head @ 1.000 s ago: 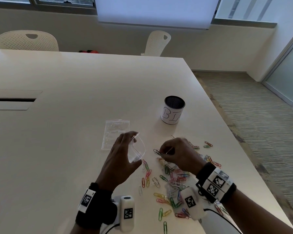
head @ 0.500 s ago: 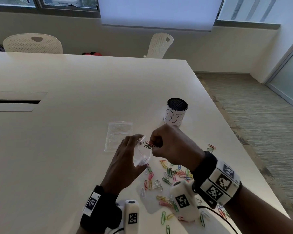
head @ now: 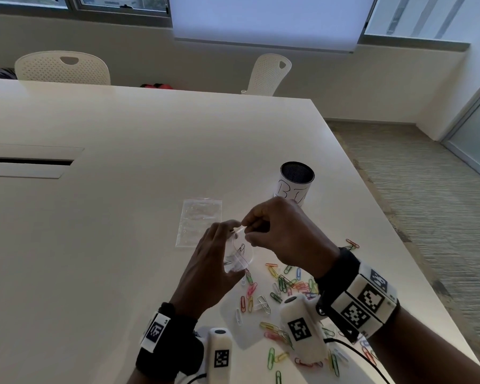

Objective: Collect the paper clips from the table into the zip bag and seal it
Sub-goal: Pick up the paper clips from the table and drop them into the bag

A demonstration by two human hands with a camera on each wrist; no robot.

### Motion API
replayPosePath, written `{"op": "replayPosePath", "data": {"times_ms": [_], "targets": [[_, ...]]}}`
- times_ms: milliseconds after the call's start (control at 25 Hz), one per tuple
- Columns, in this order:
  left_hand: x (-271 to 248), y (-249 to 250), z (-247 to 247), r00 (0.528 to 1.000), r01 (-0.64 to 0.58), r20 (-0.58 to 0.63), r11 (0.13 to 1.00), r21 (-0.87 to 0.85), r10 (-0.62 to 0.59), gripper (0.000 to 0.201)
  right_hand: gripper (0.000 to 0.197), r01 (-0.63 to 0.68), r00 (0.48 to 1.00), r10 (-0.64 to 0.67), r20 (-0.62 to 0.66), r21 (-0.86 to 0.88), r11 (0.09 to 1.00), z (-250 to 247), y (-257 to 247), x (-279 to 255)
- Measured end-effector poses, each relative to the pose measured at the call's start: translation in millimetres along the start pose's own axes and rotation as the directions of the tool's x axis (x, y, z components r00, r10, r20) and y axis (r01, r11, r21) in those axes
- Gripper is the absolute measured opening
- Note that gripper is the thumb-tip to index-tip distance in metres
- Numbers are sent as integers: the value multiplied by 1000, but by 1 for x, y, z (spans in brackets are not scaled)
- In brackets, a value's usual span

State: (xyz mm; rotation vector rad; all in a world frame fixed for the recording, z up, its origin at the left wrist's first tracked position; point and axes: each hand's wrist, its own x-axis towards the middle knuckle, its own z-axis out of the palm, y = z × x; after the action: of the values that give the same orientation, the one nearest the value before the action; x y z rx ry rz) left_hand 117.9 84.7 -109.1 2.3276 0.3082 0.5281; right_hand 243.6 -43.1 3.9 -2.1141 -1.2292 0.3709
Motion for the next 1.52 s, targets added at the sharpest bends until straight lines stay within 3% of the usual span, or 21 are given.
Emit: {"op": "replayPosePath", "data": {"times_ms": [240,360,480,600,680,800,960,1080,1200,1280,1400,1520], "targets": [[-1,-4,-4,998,14,-60,1000,0,-14,81,10,-58,994,60,-89,27,998,-6,25,-9],[-4,-8,-13,993,28,-114,999,-24,-30,75,25,-27,987,42,153,-101,995,10,42,-19],[-6,-10,-17,989,43,-141,998,-38,-48,73,61,30,912,55,407,-201,979,35,51,-29],[-5,-8,-17,989,44,-141,998,-45,-50,73,83,122,898,31,439,-316,941,54,54,-35],[-5,-9,-16,990,43,-136,998,-43,-48,74,76,164,908,-11,419,-330,930,61,53,-37],[-5,-10,-15,990,43,-130,998,-41,-48,74,50,239,899,-97,427,-291,926,68,55,-39],[-5,-9,-15,991,43,-128,999,-27,-46,74,24,226,897,-108,429,-234,946,59,63,-37],[-5,-8,-14,992,40,-121,999,-25,-43,75,30,230,905,-108,411,-260,938,48,68,-36],[-6,-7,-12,994,40,-104,999,-30,-43,78,51,277,866,-114,486,-278,920,46,68,-39],[-6,-5,-10,995,37,-89,999,-34,-40,80,48,323,842,-130,523,-297,899,48,68,-42],[-7,-3,-7,997,27,-74,999,-40,-30,79,38,329,856,-149,495,-299,896,43,70,-46],[-6,1,-4,998,23,-50,999,-39,-25,80,54,306,850,-85,520,-356,883,34,71,-50]]}}
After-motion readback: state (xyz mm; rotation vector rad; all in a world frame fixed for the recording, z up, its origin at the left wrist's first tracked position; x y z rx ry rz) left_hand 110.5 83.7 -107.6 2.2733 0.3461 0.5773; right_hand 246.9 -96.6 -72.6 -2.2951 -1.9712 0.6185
